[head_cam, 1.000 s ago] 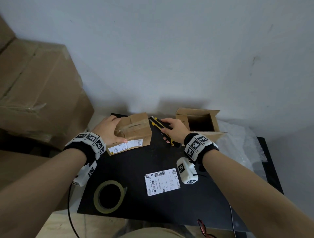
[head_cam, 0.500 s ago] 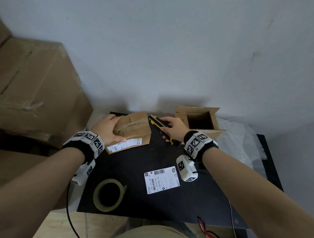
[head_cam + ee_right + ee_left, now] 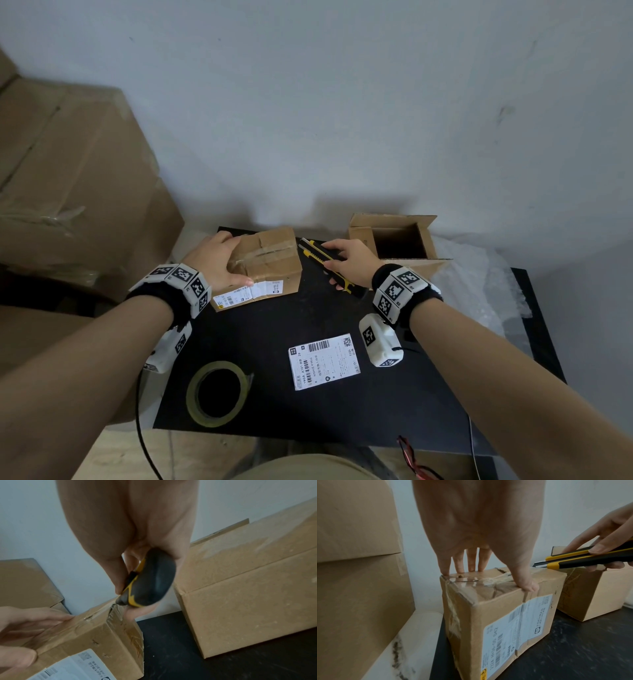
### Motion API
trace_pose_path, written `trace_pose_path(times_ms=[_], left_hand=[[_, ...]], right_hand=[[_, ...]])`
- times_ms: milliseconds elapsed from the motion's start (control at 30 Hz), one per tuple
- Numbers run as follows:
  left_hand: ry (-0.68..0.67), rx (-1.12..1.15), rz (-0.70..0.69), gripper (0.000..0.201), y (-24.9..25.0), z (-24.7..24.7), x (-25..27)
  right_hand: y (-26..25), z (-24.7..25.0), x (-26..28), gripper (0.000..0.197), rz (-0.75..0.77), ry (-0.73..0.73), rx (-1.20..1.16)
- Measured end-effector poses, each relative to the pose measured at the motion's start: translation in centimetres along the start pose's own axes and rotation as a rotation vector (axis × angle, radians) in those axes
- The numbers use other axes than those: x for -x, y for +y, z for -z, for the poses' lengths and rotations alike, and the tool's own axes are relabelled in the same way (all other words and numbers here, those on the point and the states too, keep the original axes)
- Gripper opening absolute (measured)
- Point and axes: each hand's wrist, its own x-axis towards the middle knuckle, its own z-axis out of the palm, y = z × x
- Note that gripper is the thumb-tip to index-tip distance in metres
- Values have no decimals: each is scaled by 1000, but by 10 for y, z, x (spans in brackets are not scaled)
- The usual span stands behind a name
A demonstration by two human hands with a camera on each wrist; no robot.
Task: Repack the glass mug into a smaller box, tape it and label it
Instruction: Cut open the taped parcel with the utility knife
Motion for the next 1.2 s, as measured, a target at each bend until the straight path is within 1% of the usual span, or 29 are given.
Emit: trace_pose_path(times_ms=[400, 633, 767, 833, 900, 1033, 1133, 1200], left_hand=[[16, 12, -13, 86, 2, 0, 2], [23, 22, -20, 86, 0, -2, 2], [16, -86, 14, 92, -3, -3, 1], [0, -83, 51, 93, -4, -4, 2], [-27, -62, 80, 92, -3, -4, 3], [-84, -155, 106, 84, 1, 2, 6], [-119, -174, 129, 89, 4, 2, 13], [-139, -186, 171, 93, 9, -2, 17]], right_hand=[[6, -4, 15, 47, -15, -11, -19], [9, 1, 32, 46, -17, -22, 44], [13, 0, 43, 47, 7, 51, 17], [14, -1, 48, 48, 15, 71, 12], [13, -3, 51, 49, 19, 79, 8], [12, -6, 57, 50, 29, 95, -14], [14, -10, 61, 49, 45, 97, -20], [17, -12, 62, 49, 50, 88, -18]])
